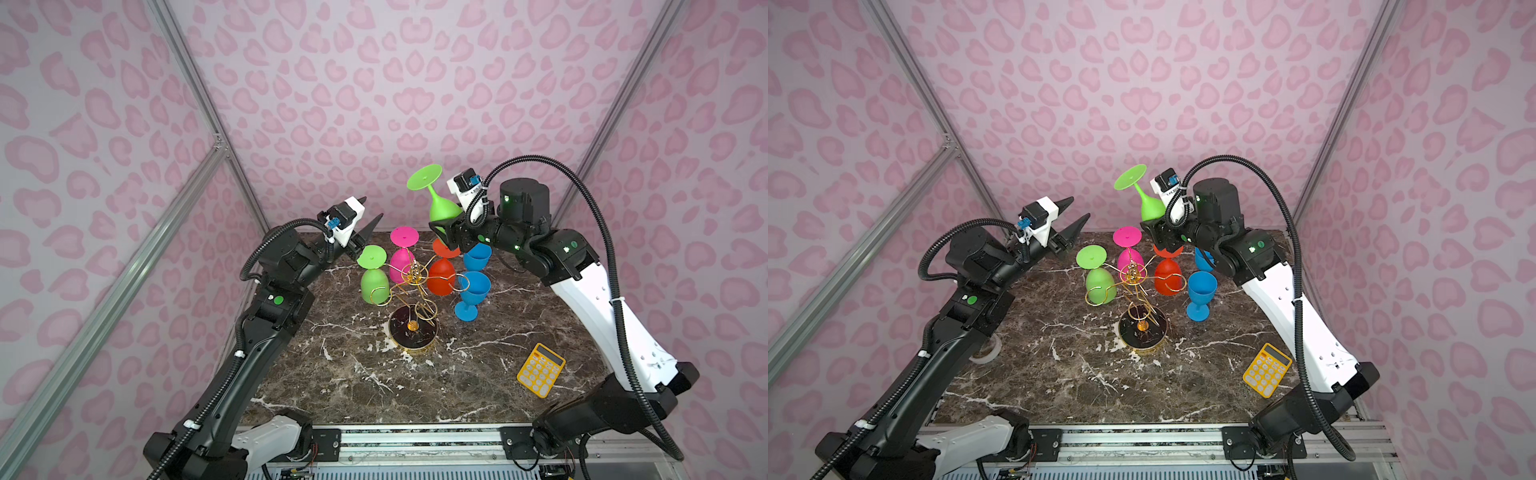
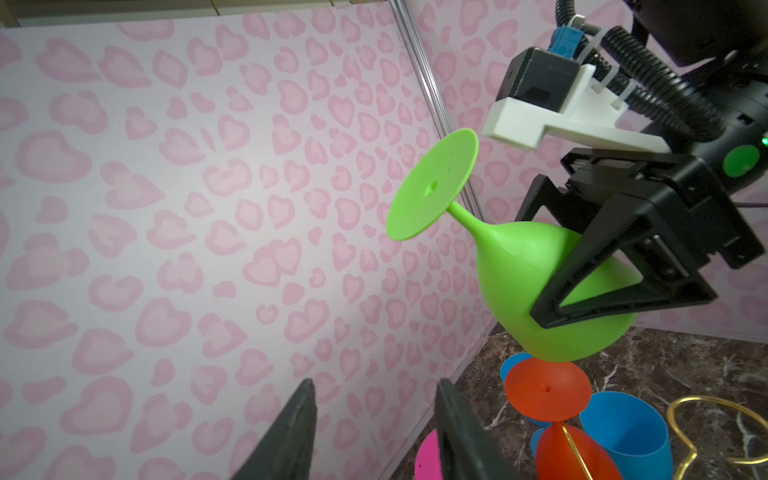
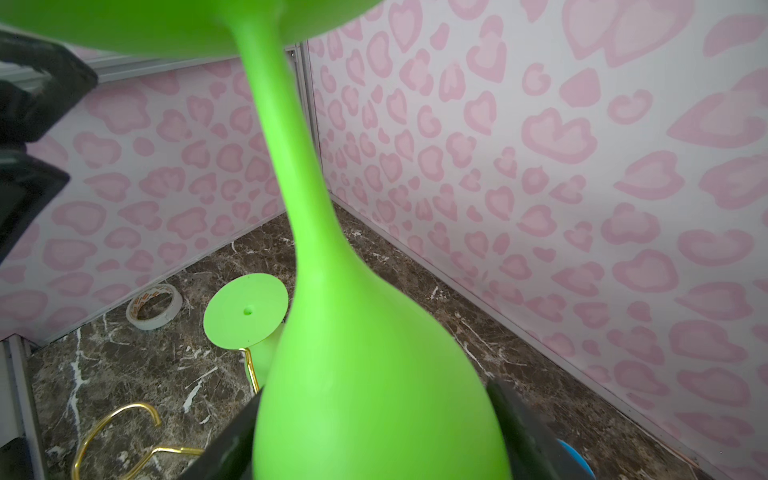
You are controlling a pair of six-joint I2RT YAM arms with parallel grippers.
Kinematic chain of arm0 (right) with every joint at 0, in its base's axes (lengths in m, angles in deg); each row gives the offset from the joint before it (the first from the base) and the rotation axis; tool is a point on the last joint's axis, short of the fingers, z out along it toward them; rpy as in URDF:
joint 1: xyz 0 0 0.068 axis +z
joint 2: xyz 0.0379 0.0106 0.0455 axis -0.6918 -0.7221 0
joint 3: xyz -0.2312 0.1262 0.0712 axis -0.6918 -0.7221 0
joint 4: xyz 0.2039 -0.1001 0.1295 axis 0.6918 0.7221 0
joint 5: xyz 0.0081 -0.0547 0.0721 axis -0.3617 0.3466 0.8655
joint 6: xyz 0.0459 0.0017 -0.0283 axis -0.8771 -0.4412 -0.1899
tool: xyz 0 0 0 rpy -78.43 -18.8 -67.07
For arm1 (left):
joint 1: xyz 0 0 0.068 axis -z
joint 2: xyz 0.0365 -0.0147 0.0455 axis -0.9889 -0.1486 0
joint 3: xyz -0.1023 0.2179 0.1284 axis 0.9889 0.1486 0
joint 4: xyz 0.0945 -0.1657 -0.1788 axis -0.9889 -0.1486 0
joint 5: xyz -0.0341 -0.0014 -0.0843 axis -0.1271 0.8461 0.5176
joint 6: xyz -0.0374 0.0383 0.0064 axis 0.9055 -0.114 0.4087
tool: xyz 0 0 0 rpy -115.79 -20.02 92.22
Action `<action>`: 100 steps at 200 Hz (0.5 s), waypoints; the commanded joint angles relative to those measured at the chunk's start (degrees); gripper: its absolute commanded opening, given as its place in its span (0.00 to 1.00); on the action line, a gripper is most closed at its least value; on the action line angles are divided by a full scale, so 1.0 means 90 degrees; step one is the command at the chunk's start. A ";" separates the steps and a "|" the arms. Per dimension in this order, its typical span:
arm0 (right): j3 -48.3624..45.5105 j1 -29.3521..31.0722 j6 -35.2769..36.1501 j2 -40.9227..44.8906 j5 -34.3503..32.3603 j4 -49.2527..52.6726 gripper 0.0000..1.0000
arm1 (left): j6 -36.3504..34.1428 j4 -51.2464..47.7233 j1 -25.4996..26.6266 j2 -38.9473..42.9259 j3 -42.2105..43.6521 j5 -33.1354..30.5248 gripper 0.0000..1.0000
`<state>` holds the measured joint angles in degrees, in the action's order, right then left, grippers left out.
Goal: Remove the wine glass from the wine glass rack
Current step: 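Swing the green glass upward with the right gripper while the left regrips the base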
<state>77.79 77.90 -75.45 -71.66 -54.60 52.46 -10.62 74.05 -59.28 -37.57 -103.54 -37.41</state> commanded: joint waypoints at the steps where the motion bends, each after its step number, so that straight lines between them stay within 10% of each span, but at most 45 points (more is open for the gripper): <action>1: 0.0046 0.0071 -0.0097 -0.0067 0.0062 0.0103 0.70 | -0.0716 0.0320 0.0000 -0.0105 -0.0145 0.0255 0.47; 100: 0.0205 0.0392 -0.0147 -0.0343 0.0118 0.0234 0.69 | -0.1086 0.0091 0.0044 -0.0418 -0.0330 0.0864 0.38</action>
<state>79.10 81.03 -76.32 -74.18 -54.12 54.86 -18.79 74.16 -58.93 -41.06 -105.86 -31.25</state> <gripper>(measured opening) 0.723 0.387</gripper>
